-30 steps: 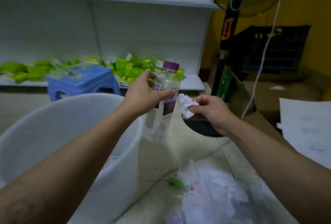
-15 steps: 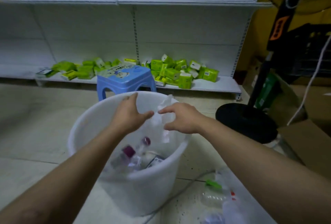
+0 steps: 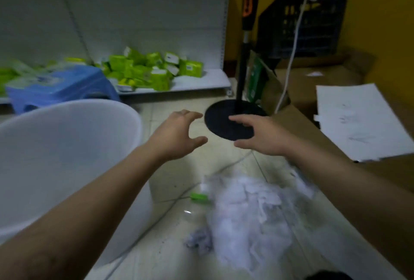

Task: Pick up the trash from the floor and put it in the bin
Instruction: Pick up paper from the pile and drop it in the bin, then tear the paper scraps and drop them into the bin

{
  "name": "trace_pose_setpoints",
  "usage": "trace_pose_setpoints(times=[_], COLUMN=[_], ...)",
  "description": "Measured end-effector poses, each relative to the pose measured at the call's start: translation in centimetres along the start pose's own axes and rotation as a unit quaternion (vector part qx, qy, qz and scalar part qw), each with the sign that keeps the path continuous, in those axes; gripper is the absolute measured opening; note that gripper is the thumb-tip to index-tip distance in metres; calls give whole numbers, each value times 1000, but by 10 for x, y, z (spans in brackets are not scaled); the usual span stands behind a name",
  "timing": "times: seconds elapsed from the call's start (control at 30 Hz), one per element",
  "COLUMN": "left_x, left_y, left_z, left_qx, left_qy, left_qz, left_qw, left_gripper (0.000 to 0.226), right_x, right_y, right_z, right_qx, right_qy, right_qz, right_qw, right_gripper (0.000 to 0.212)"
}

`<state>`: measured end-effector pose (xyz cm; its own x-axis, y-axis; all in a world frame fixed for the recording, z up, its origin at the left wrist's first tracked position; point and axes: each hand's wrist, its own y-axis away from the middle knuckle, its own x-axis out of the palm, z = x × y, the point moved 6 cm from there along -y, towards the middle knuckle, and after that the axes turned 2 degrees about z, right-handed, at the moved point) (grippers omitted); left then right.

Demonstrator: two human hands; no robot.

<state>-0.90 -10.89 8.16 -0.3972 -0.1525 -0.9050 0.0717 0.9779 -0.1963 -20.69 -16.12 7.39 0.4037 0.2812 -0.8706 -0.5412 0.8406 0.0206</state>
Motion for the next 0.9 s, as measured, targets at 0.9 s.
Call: trace_pose_setpoints(times=[0.9], left_x=[378], left_y=[67], left_z=[-168], left_qx=[61], left_qy=[118], left_qz=[311], left_qw=[941], left_gripper=[69], right_x=[190], right_y=[214], right_z=[-335], right_qx=[381], right_qy=[-34], right_qz=[54], right_qw=[922], right_gripper=[31])
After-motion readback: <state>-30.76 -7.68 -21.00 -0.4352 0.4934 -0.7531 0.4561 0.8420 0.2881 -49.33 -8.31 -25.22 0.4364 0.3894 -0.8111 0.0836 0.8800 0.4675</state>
